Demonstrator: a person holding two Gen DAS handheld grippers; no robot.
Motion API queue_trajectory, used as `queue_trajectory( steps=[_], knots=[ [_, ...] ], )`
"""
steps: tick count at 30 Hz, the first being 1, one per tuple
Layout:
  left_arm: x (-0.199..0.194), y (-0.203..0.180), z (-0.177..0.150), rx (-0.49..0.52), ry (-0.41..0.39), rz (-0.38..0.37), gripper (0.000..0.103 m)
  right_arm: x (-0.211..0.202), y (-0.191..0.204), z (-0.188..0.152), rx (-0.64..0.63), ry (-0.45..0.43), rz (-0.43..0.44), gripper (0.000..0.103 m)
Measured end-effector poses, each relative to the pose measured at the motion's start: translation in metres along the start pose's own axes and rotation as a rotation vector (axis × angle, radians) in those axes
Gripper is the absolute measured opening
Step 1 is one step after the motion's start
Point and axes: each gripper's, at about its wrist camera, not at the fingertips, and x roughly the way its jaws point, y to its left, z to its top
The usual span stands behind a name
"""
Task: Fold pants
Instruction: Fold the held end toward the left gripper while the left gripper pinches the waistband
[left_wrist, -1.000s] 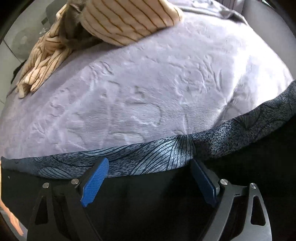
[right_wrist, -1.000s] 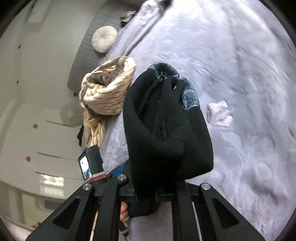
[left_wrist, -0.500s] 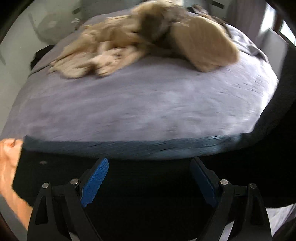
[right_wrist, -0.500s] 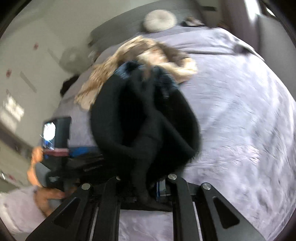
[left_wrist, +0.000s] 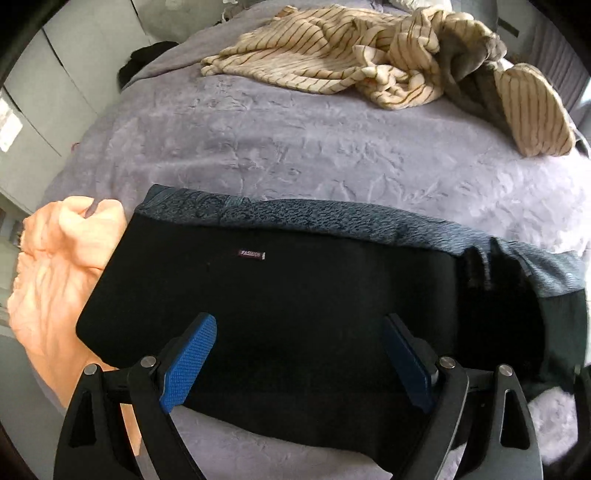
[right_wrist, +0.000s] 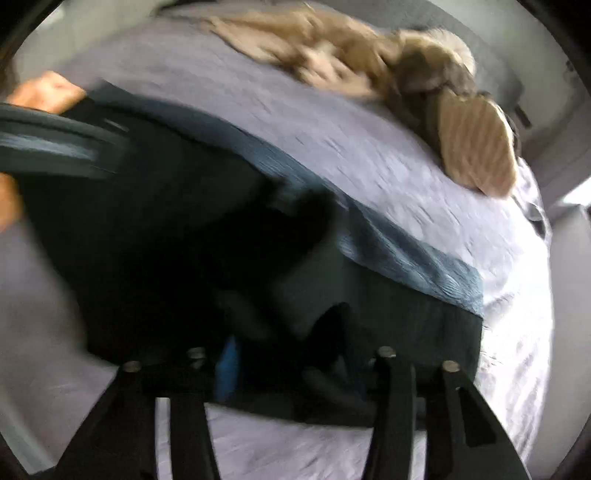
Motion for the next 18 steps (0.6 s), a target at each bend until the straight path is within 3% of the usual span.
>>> queue_trajectory(
  steps=[3,5,9,12,13,15,17,18],
  knots=[
    [-0.01,-0.001,0.001,0.014,-0.005,-0.076,0.091,-0.03,-0.027,-0.012,0.173,-0.034,0.306,0.059],
    [-0.018,-0.014,-0.003,0.043,0.013,-0.154,0.091,-0.032,-0.074,-0.032,0.437,-0.031,0.472,0.059],
    [-0.02,-0.052,-0.01,0.115,0.066,-0.337,0.091,0.001,-0.153,-0.096,0.923,0.032,0.693,0.059],
    [-0.018,-0.079,-0.016,0.134,0.097,-0.42,0.085,0.018,-0.173,-0.129,1.109,0.045,0.802,0.059],
    [-0.017,-0.089,-0.017,0.143,0.097,-0.428,0.073,0.02,-0.176,-0.135,1.13,0.044,0.809,0.059],
    [-0.01,-0.103,-0.017,0.159,0.125,-0.444,0.066,0.028,-0.178,-0.141,1.159,0.041,0.821,0.059],
    [0.003,-0.118,-0.018,0.178,0.16,-0.453,0.048,0.033,-0.175,-0.142,1.183,0.023,0.842,0.059],
    [0.008,-0.122,-0.018,0.189,0.173,-0.452,0.044,0.043,-0.184,-0.14,1.192,0.012,0.857,0.059]
  ],
)
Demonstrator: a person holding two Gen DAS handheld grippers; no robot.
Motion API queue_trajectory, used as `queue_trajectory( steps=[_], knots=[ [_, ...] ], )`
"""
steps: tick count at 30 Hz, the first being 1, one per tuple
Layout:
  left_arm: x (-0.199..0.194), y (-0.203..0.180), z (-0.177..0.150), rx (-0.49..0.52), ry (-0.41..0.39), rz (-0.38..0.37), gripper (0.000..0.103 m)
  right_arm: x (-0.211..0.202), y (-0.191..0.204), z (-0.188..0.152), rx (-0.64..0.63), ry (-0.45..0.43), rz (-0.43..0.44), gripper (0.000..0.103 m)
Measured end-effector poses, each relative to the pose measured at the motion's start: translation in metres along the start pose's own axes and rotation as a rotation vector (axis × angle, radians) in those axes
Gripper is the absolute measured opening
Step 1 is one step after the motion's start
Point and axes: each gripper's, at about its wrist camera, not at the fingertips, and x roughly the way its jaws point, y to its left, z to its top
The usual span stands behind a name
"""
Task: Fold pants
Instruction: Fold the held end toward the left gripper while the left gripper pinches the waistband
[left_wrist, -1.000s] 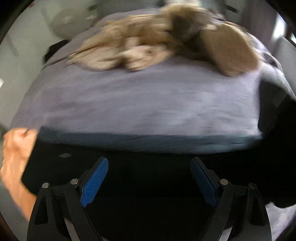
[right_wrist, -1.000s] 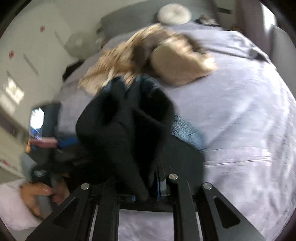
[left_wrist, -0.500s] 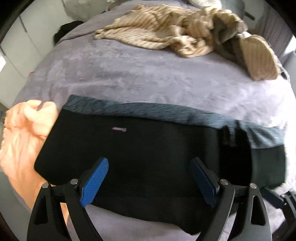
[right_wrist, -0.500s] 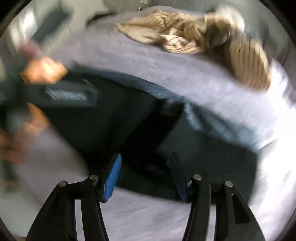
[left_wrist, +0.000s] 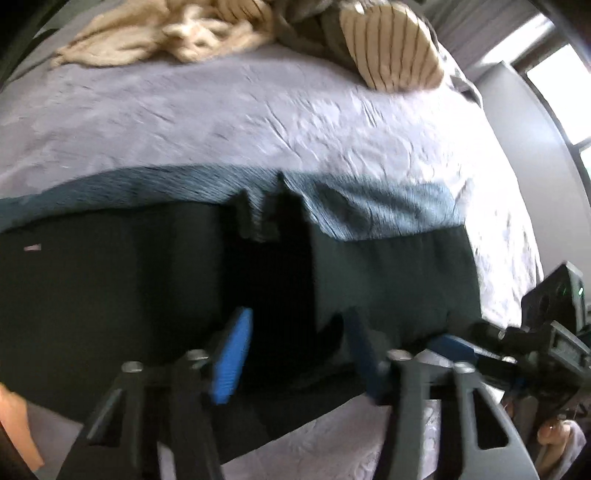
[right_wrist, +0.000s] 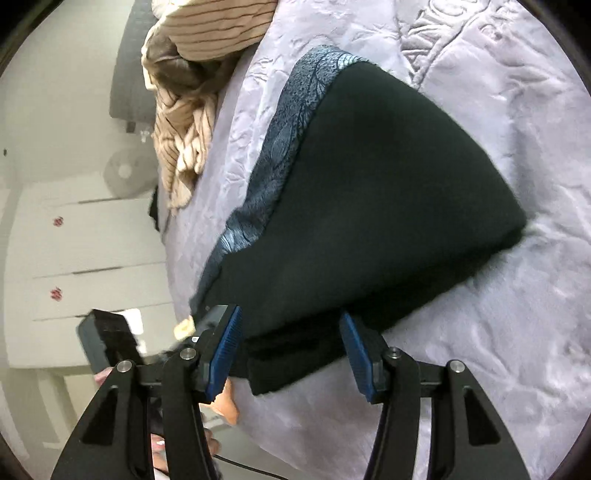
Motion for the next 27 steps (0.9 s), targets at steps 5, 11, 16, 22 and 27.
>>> queue_trajectory(
  steps=[5,11,16,22,27],
  knots=[
    [0.013,-0.008,-0.001,0.01,0.02,0.048,0.04,0.019,-0.01,0.013,0.055,0.011,-0.005,0.005],
    [-0.021,-0.013,-0.027,0.036,-0.066,0.085,0.04,0.011,0.024,0.001,-0.079,0.052,-0.042,0.005],
    [0.018,-0.007,-0.039,0.01,-0.008,0.143,0.042,0.045,-0.006,-0.004,-0.063,0.092,-0.133,0.005],
    [-0.024,-0.016,-0.029,0.028,-0.111,0.192,0.066,0.024,0.034,0.003,-0.22,0.181,-0.116,0.042],
    [-0.046,-0.037,0.004,0.063,-0.201,0.163,0.066,-0.047,0.067,0.041,-0.438,-0.055,-0.133,0.063]
  ],
)
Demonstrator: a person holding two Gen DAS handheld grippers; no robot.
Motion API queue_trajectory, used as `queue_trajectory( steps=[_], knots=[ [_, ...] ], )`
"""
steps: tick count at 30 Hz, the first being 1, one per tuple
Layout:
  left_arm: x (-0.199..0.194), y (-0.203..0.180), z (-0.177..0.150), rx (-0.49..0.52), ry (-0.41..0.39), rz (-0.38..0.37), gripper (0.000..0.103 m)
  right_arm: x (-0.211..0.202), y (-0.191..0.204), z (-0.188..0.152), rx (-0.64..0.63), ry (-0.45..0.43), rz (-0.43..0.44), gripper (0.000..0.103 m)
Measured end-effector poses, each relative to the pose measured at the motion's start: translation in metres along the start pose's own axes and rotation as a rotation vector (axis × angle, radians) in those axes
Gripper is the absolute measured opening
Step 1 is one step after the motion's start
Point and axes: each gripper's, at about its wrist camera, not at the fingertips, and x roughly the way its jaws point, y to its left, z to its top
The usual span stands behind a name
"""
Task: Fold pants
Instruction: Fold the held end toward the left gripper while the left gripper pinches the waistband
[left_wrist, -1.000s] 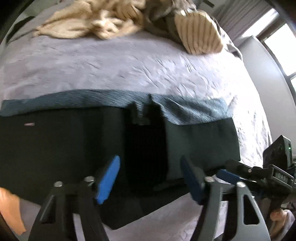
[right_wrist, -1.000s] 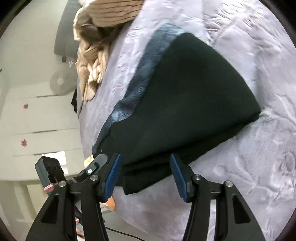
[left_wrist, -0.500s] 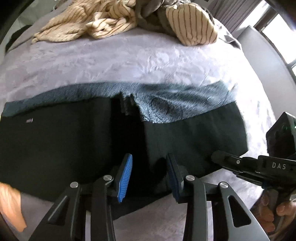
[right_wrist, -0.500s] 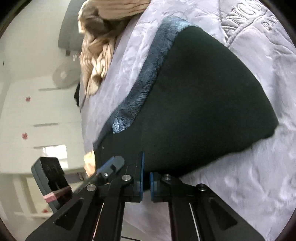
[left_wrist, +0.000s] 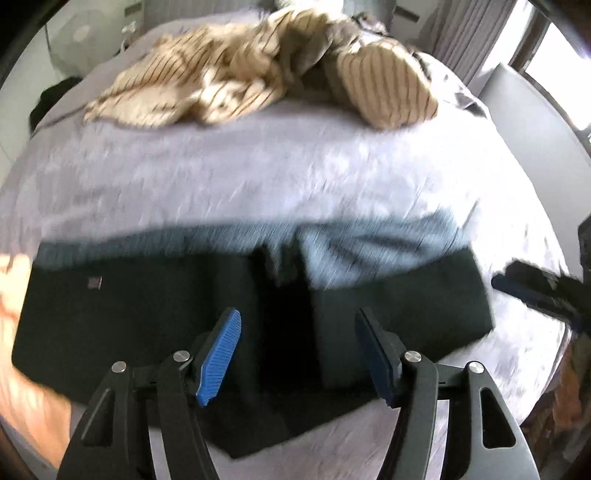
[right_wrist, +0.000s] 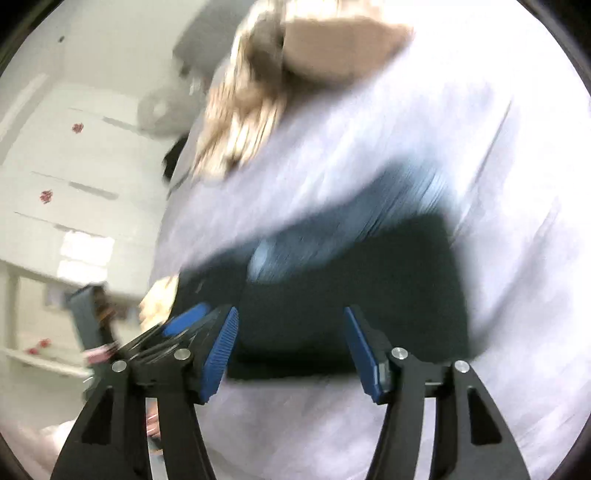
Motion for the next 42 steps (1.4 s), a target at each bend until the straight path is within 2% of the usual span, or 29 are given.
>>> queue_trajectory(
  steps=[3,5,6,7,8,10,12,13,15,16,17,18,21,23,25,26,29,33,35,38,39,40,42],
  knots=[
    [0.014,-0.011,0.015,0.017,0.0,-0.02,0.066,-0.001,-0.037,0.037,0.081,-0.051,-0.076,0.063],
    [0.035,-0.027,0.023,0.028,0.016,-0.04,0.066,0.013,-0.063,0.05,0.137,-0.034,-0.084,0.062],
    [0.047,-0.029,0.026,0.031,0.027,-0.045,0.066,0.02,-0.071,0.053,0.159,-0.019,-0.08,0.059],
    [0.056,-0.032,0.024,0.034,0.037,-0.037,0.066,0.033,-0.083,0.055,0.194,0.014,-0.073,0.044],
    [0.064,-0.032,0.021,0.036,0.051,-0.02,0.066,0.045,-0.094,0.055,0.23,0.059,-0.06,0.037],
    [0.079,-0.029,0.014,0.035,0.095,0.036,0.066,0.059,-0.102,0.053,0.288,0.078,-0.07,0.037],
    [0.084,-0.019,0.004,0.024,0.119,0.073,0.066,0.059,-0.086,0.056,0.243,0.086,-0.068,0.037],
    [0.09,-0.01,-0.004,0.01,0.146,0.062,0.066,0.058,-0.074,0.055,0.169,0.096,-0.098,0.037],
    [0.089,-0.004,-0.012,0.01,0.13,0.036,0.066,0.063,-0.051,0.054,0.008,0.113,-0.221,0.037],
    [0.088,-0.006,-0.014,0.032,0.123,0.044,0.066,0.07,-0.048,0.05,-0.036,0.12,-0.28,0.043],
    [0.089,-0.01,-0.014,0.059,0.13,0.066,0.066,0.08,-0.048,0.049,-0.059,0.132,-0.333,0.047],
    [0.088,-0.01,-0.014,0.064,0.133,0.071,0.066,0.085,-0.051,0.051,-0.051,0.133,-0.345,0.049],
    [0.08,-0.003,-0.016,0.027,0.148,0.072,0.066,0.082,-0.047,0.051,0.016,0.133,-0.318,0.053],
    [0.07,0.012,-0.019,-0.018,0.158,0.071,0.066,0.07,-0.036,0.045,-0.033,0.13,-0.365,0.054],
    [0.06,0.024,-0.024,-0.033,0.151,0.075,0.066,0.062,-0.011,0.038,-0.101,0.089,-0.408,0.054],
    [0.053,0.031,-0.027,-0.034,0.147,0.09,0.066,0.056,-0.002,0.035,-0.116,0.064,-0.403,0.053],
    [0.044,0.044,-0.034,-0.035,0.155,0.146,0.066,0.051,0.027,0.024,-0.121,0.041,-0.295,0.047],
    [0.034,0.067,-0.045,-0.069,0.184,0.199,0.066,0.107,0.069,0.009,-0.161,0.133,-0.196,0.047],
    [0.027,0.077,-0.052,-0.081,0.185,0.22,0.066,0.133,0.079,-0.004,-0.185,0.199,-0.193,0.047],
    [0.019,0.086,-0.063,-0.09,0.188,0.23,0.066,0.168,0.091,-0.029,-0.213,0.299,-0.24,0.047],
    [0.016,0.091,-0.066,-0.094,0.194,0.233,0.07,0.17,0.099,-0.038,-0.243,0.295,-0.258,0.047],
    [0.015,0.092,-0.068,-0.1,0.195,0.236,0.084,0.169,0.106,-0.044,-0.277,0.294,-0.27,0.048],
    [0.007,0.101,-0.073,-0.121,0.177,0.238,0.087,0.171,0.121,-0.055,-0.353,0.31,-0.315,0.048]
  ],
)
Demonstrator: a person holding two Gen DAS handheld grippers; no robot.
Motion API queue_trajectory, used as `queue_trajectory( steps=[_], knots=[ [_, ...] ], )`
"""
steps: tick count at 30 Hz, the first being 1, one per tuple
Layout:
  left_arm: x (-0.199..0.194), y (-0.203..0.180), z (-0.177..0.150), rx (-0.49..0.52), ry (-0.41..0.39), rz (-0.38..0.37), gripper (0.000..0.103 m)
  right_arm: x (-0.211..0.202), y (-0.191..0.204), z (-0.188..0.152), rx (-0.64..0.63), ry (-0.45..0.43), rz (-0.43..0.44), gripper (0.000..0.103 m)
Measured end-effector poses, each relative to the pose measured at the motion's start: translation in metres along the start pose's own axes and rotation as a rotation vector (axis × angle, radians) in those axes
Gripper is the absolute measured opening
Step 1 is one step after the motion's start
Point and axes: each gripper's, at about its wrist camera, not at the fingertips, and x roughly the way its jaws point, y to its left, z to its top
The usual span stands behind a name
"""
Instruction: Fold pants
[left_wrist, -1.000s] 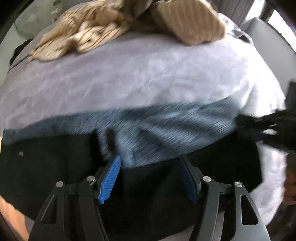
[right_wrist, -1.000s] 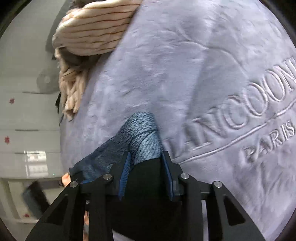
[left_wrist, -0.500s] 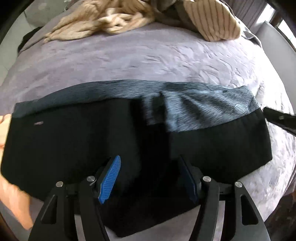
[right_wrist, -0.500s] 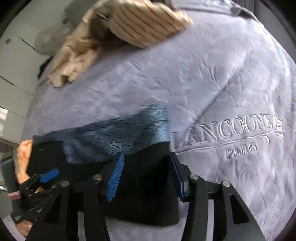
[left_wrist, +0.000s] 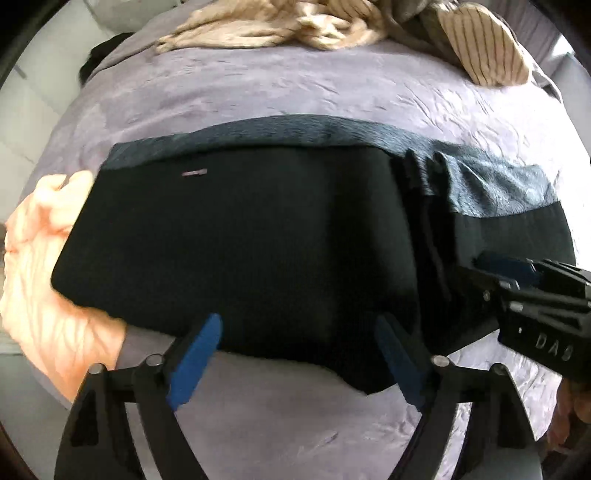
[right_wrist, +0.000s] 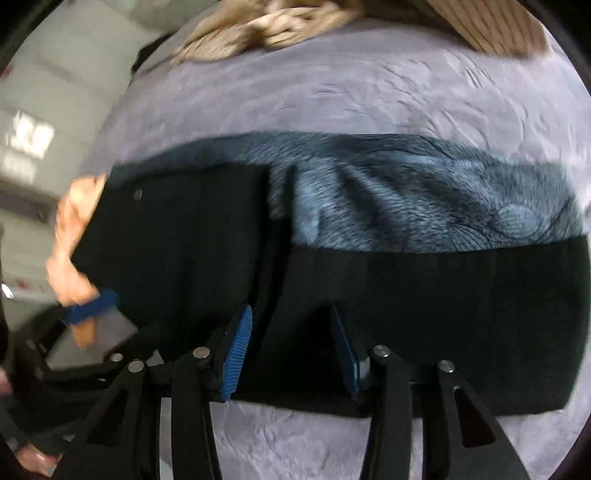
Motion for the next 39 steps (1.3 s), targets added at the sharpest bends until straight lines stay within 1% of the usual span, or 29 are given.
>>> queue_trajectory(
  steps=[2,6,11,15,21,22,23,26,30,33,35,39],
  knots=[
    [-0.004,0.011,-0.006,-0.021,0.006,-0.012,0.087,-0.001,0.01,-0.002,-0.032,0.017,-0.033,0.05],
    [-0.012,0.027,-0.012,-0.072,0.01,-0.032,0.087,-0.002,0.026,-0.002,-0.049,0.04,-0.058,0.05],
    [-0.021,0.039,-0.012,-0.108,-0.006,-0.047,0.087,-0.01,0.047,-0.01,-0.098,0.042,-0.089,0.051],
    [-0.026,0.045,-0.01,-0.115,-0.018,-0.05,0.087,-0.02,0.059,-0.017,-0.151,0.033,-0.106,0.054],
    [-0.033,0.049,-0.012,-0.116,-0.029,-0.071,0.087,-0.033,0.078,-0.02,-0.194,0.018,-0.133,0.068],
    [-0.034,0.051,-0.013,-0.12,-0.029,-0.078,0.087,-0.034,0.079,-0.02,-0.196,0.018,-0.138,0.072],
    [-0.034,0.052,-0.013,-0.123,-0.029,-0.083,0.087,-0.035,0.081,-0.02,-0.198,0.018,-0.144,0.074],
    [-0.035,0.055,-0.014,-0.126,-0.028,-0.086,0.087,-0.038,0.084,-0.02,-0.199,0.014,-0.147,0.078],
    [-0.034,0.063,-0.016,-0.135,-0.029,-0.081,0.087,-0.039,0.088,-0.021,-0.202,0.016,-0.182,0.08],
    [-0.033,0.076,-0.018,-0.157,-0.028,-0.076,0.087,-0.039,0.091,-0.022,-0.215,-0.002,-0.237,0.086],
    [-0.031,0.087,-0.019,-0.178,-0.029,-0.076,0.087,-0.038,0.093,-0.023,-0.225,-0.011,-0.268,0.086],
    [-0.026,0.116,-0.022,-0.235,-0.029,-0.078,0.087,-0.034,0.097,-0.022,-0.22,0.02,-0.269,0.086]
  ],
)
